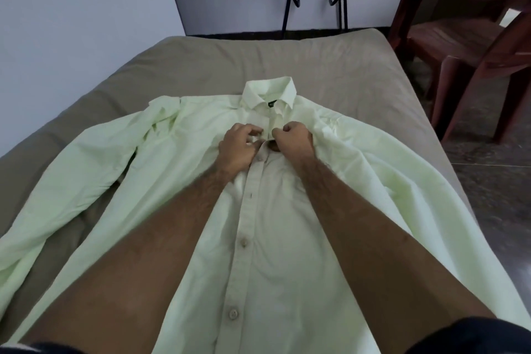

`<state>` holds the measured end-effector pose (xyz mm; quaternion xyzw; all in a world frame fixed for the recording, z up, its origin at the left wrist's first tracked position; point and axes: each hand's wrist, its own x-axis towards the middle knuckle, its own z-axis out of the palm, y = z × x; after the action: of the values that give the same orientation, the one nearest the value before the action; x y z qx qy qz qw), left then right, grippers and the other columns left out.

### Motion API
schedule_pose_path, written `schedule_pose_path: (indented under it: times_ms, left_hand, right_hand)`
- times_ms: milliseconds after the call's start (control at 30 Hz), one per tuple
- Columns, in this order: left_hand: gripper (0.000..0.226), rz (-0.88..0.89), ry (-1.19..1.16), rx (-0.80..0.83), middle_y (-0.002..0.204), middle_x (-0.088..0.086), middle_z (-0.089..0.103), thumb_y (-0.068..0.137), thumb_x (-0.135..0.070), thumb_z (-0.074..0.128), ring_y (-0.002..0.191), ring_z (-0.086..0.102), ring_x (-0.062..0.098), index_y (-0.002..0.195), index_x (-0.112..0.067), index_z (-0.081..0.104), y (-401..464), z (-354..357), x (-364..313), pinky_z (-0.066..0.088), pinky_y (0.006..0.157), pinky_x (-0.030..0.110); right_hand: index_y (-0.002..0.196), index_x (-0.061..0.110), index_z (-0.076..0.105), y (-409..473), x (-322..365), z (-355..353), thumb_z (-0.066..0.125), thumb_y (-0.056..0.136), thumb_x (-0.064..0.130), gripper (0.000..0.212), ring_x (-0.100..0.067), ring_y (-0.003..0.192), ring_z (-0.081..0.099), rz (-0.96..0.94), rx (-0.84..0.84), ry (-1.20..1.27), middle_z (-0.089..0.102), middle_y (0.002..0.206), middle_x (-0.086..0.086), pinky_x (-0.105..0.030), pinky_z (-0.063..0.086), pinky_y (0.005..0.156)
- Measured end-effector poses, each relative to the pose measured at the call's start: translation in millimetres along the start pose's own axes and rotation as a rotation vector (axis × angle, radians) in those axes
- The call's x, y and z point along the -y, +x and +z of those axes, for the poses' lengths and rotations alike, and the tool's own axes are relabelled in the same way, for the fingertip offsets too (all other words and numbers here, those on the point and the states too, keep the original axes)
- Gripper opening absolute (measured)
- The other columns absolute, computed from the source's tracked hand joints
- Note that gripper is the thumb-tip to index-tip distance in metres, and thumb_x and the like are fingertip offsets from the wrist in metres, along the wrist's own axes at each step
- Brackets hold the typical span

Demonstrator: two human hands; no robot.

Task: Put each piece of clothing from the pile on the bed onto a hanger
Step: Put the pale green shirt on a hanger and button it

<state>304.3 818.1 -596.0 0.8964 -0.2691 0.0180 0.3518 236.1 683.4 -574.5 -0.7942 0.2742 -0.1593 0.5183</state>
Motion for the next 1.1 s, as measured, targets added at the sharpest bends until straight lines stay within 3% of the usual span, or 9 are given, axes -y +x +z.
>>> schedule_pose_path:
  times_ms: [167, 233, 300, 467, 633, 733, 867, 1000, 1100]
  left_hand:
    - [0.041, 0.102, 0.165, 0.199, 0.137, 0.008, 0.053, 0.093, -0.018, 0.063, 0.130, 0.049, 0.025, 0.133, -0.013, 0.056, -57, -30, -1, 0.039, 0.109, 0.040]
    - [0.042, 0.105, 0.244, 0.163, 0.138, 0.006, 0.054, 0.093, -0.023, 0.059, 0.130, 0.050, 0.025, 0.133, -0.013, 0.057, -109, -54, 2, 0.040, 0.107, 0.040]
    - [0.044, 0.063, 0.293, 0.112, 0.139, 0.000, 0.054, 0.088, -0.032, 0.052, 0.130, 0.051, 0.020, 0.131, -0.021, 0.059, -174, -85, 4, 0.038, 0.107, 0.038]
    - [0.043, -0.089, 0.390, 0.009, 0.142, -0.014, 0.048, 0.087, -0.041, 0.043, 0.131, 0.044, 0.009, 0.127, -0.036, 0.057, -367, -184, 8, 0.028, 0.100, 0.033]
    - [0.042, -0.232, 0.559, -0.105, 0.134, -0.005, 0.054, 0.087, -0.044, 0.044, 0.114, 0.058, 0.024, 0.121, -0.028, 0.061, -566, -289, 15, 0.042, 0.087, 0.042]
    - [0.052, -0.409, 0.576, -0.142, 0.138, -0.002, 0.053, 0.089, -0.055, 0.039, 0.121, 0.054, 0.025, 0.127, -0.028, 0.060, -654, -327, 13, 0.041, 0.092, 0.048]
    - [0.075, -0.692, 0.669, -0.024, 0.141, 0.000, 0.049, 0.082, -0.075, 0.032, 0.126, 0.049, 0.025, 0.137, -0.027, 0.052, -735, -357, 14, 0.039, 0.098, 0.051]
    - [0.047, -0.704, 0.649, 0.073, 0.125, 0.000, 0.053, 0.088, -0.059, 0.057, 0.118, 0.053, 0.023, 0.124, -0.029, 0.054, -775, -353, 15, 0.041, 0.093, 0.044]
    - [0.033, -0.662, 0.644, 0.007, 0.112, 0.003, 0.056, 0.093, -0.051, 0.052, 0.102, 0.060, 0.029, 0.110, -0.023, 0.051, -778, -345, 12, 0.047, 0.082, 0.042]
  right_hand:
    - [0.091, 0.006, 0.058, -25, 8, -19, 0.063, 0.085, 0.017, 0.013, -0.019, 0.078, 0.055, -0.024, 0.063, -0.113, 0.056, 0.082, -0.002, -0.028, 0.041, 0.071]
    - [0.114, 0.005, 0.055, -57, 13, -27, 0.063, 0.090, 0.020, 0.030, -0.022, 0.096, 0.053, -0.087, 0.097, -0.258, 0.054, 0.106, -0.005, -0.032, 0.043, 0.089]
    - [0.120, 0.006, 0.055, -103, 13, -32, 0.064, 0.090, 0.019, 0.034, -0.028, 0.108, 0.055, -0.216, 0.168, -0.356, 0.055, 0.120, -0.010, -0.040, 0.045, 0.098]
    - [0.114, 0.010, 0.064, -240, 31, -36, 0.066, 0.087, 0.008, 0.027, -0.025, 0.104, 0.059, -0.472, 0.454, -0.401, 0.058, 0.112, -0.007, -0.033, 0.044, 0.094]
    - [0.108, 0.013, 0.066, -383, 73, -3, 0.065, 0.090, 0.008, 0.018, -0.020, 0.099, 0.059, -0.696, 0.741, -0.411, 0.061, 0.106, -0.005, -0.032, 0.045, 0.092]
    - [0.106, 0.010, 0.068, -450, 106, 24, 0.064, 0.089, 0.006, 0.018, -0.023, 0.099, 0.060, -0.840, 0.888, -0.445, 0.063, 0.104, -0.009, -0.029, 0.042, 0.088]
    - [0.113, 0.010, 0.066, -533, 139, 63, 0.063, 0.091, 0.011, 0.022, -0.022, 0.102, 0.058, -0.932, 1.079, -0.517, 0.063, 0.111, -0.008, -0.028, 0.042, 0.086]
    - [0.116, 0.011, 0.066, -595, 150, 92, 0.064, 0.090, 0.012, 0.026, -0.024, 0.105, 0.059, -0.968, 1.186, -0.579, 0.061, 0.116, -0.010, -0.028, 0.041, 0.089]
    - [0.117, 0.014, 0.064, -623, 143, 102, 0.065, 0.091, 0.016, 0.026, -0.023, 0.108, 0.057, -1.011, 1.246, -0.607, 0.058, 0.118, -0.008, -0.030, 0.042, 0.092]
